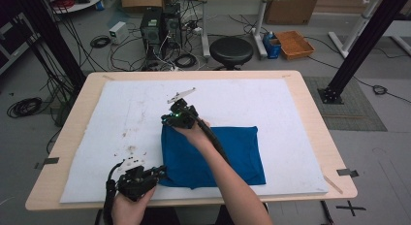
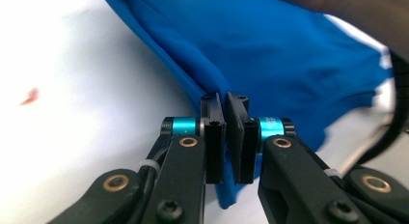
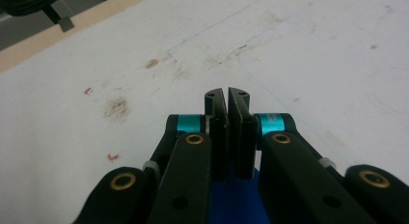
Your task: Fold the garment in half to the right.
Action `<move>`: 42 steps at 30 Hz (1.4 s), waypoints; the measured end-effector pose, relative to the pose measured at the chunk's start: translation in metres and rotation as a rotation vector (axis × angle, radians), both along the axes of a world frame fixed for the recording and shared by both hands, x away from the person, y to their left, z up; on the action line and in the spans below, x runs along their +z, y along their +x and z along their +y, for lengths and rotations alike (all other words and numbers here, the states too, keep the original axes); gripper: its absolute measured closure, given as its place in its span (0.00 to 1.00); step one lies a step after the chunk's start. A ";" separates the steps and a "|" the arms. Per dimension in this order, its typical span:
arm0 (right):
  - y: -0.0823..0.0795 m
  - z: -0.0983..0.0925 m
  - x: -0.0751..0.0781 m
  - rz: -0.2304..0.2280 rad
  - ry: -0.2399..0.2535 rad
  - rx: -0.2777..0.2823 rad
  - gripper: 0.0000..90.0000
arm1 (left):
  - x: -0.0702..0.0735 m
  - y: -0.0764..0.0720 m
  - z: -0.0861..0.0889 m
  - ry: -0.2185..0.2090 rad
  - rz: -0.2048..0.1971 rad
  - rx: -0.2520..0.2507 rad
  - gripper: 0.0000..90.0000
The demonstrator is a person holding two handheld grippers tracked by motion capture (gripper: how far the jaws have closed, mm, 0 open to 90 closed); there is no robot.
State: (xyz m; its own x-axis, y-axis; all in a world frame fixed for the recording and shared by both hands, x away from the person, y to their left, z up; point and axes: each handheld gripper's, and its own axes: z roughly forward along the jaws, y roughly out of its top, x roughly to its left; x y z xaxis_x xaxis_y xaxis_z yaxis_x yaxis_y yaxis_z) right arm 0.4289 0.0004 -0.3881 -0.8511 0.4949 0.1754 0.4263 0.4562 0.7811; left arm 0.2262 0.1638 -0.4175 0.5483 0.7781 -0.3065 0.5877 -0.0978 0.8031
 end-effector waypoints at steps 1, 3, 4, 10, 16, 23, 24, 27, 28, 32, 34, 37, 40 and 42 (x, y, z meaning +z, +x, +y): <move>0.000 -0.006 0.003 -0.002 0.008 0.007 0.97 | 0.004 0.000 -0.006 -0.011 -0.005 -0.017 0.95; 0.000 -0.024 0.012 0.006 0.035 0.002 0.97 | 0.010 0.001 -0.020 -0.035 -0.013 -0.051 0.95; 0.001 -0.034 0.016 0.014 0.050 0.000 0.97 | 0.013 0.002 -0.028 -0.045 -0.019 -0.068 0.95; 0.003 -0.098 0.031 0.043 0.091 -0.020 0.97 | 0.021 0.013 -0.078 -0.070 -0.031 -0.162 0.95; 0.002 -0.162 0.030 0.062 0.078 -0.071 0.97 | 0.015 0.028 -0.134 -0.073 -0.019 -0.250 0.95; 0.004 -0.205 0.021 0.070 0.055 -0.118 0.97 | 0.011 0.037 -0.176 -0.071 -0.013 -0.295 0.95; 0.004 -0.210 0.019 0.069 0.053 -0.124 0.97 | 0.008 0.040 -0.188 -0.073 -0.006 -0.302 0.95; 0.004 -0.225 0.014 0.072 0.049 -0.139 0.97 | 0.003 0.044 -0.204 -0.064 0.001 -0.315 0.95; 0.005 -0.229 0.012 0.073 0.041 -0.145 0.97 | 0.001 0.045 -0.209 -0.060 0.000 -0.314 0.95; 0.007 -0.246 0.003 0.074 0.019 -0.178 0.97 | -0.006 0.050 -0.226 -0.036 -0.004 -0.316 0.95; 0.009 -0.253 -0.002 0.077 0.007 -0.195 0.97 | -0.009 0.051 -0.232 -0.026 -0.001 -0.323 0.95; 0.010 -0.260 -0.009 0.085 -0.011 -0.212 0.97 | -0.012 0.052 -0.239 -0.023 -0.002 -0.326 0.95; 0.010 -0.261 -0.013 0.088 -0.050 -0.225 0.96 | -0.015 0.054 -0.241 -0.027 0.005 -0.319 0.86; 0.010 -0.259 -0.013 0.073 -0.064 -0.232 0.90 | -0.015 0.054 -0.240 -0.029 0.004 -0.318 0.74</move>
